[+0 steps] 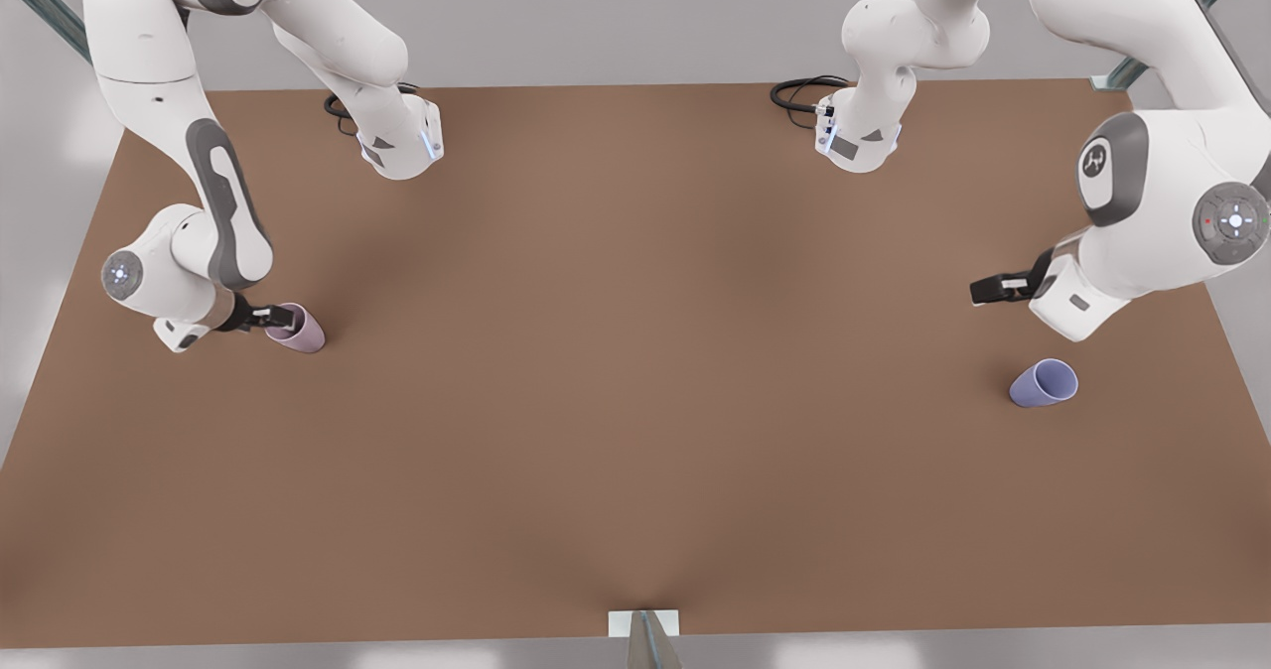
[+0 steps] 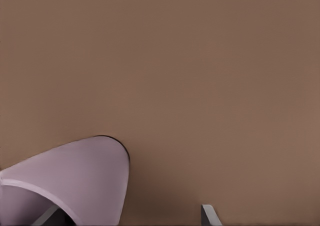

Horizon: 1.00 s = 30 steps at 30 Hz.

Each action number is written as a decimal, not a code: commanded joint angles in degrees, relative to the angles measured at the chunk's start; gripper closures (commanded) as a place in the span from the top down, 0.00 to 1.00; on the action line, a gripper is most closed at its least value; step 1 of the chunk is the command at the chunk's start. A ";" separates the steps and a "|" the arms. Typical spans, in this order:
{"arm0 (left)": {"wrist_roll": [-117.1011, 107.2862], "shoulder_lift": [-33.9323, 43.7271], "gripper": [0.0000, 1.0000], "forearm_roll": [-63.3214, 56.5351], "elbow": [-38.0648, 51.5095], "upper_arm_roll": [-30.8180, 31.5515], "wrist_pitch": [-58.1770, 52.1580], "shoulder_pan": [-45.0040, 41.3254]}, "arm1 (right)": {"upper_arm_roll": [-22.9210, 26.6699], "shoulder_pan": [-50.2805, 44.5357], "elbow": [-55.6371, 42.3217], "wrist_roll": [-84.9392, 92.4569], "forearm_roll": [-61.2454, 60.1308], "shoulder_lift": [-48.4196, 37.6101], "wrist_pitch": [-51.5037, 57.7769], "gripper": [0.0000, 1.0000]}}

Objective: Stack the cups, with the pink cup at the bottom and the purple cup at the top

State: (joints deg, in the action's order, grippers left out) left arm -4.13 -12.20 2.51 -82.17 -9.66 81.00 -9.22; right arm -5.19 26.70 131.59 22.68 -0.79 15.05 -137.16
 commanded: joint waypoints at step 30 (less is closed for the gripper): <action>0.00 -1.43 1.00 -0.04 0.52 -0.18 -2.25 0.00 | -0.53 -0.69 -0.81 -0.26 -0.53 -1.26 1.02 0.21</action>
State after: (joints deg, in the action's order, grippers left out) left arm -4.13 -13.81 2.46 -81.65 -9.84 78.75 -9.22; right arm -5.71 26.01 130.78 22.41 -1.32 13.80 -136.14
